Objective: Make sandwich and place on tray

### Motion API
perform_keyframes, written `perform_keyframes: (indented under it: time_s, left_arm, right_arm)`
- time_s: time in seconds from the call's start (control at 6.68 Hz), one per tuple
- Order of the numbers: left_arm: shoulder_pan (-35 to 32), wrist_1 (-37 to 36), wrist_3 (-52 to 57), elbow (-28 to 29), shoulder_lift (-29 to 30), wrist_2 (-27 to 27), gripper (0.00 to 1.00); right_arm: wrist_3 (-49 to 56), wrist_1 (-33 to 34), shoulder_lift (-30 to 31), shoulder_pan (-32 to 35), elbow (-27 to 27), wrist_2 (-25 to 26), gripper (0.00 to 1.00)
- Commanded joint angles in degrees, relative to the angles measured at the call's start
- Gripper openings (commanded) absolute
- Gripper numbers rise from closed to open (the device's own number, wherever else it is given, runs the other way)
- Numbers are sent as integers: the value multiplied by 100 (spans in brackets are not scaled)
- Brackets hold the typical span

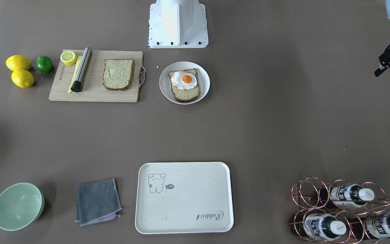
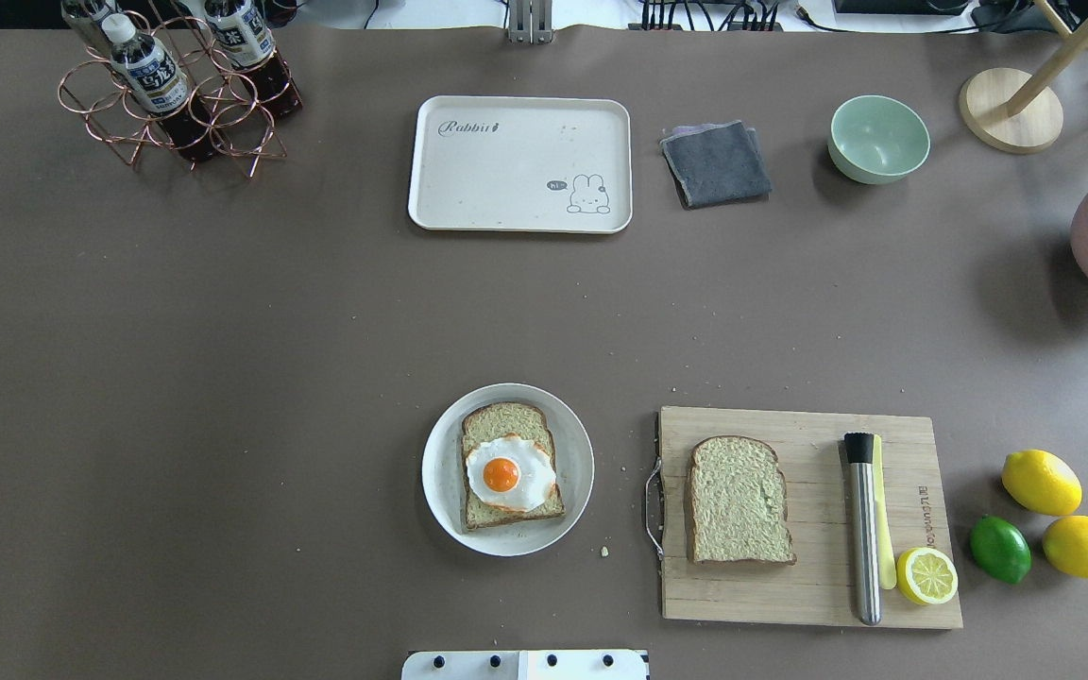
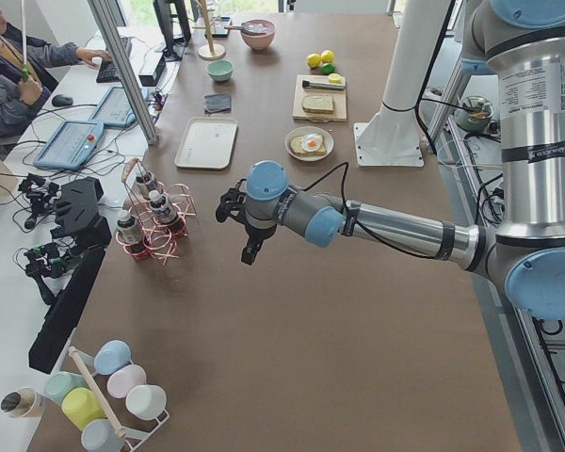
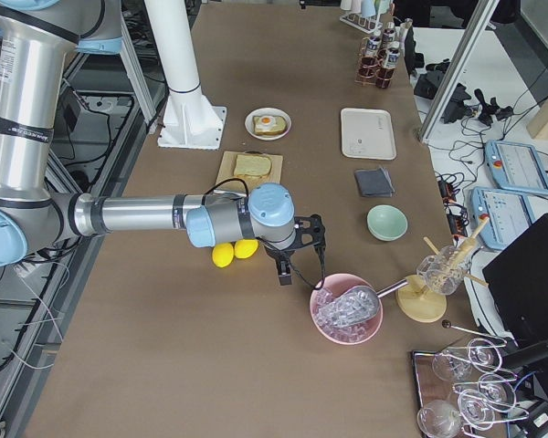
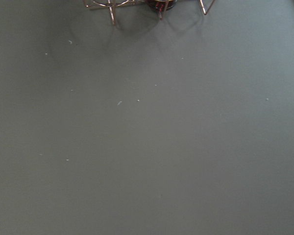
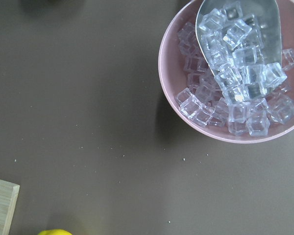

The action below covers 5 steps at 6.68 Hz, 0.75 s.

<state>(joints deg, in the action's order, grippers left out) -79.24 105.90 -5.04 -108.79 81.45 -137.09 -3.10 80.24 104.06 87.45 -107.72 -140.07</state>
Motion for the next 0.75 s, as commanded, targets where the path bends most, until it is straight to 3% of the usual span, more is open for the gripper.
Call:
perform_keyframes:
  time_s: [0.0, 0.6]
  left_arm:
    - [-614, -1202, 1538, -54, 63, 818, 98]
    - [-646, -1537, 1532, -64, -41, 957, 98]
  right_arm:
    - [55, 9, 1, -9, -3, 259, 100]
    - [90, 62, 18, -62, 6, 875, 100]
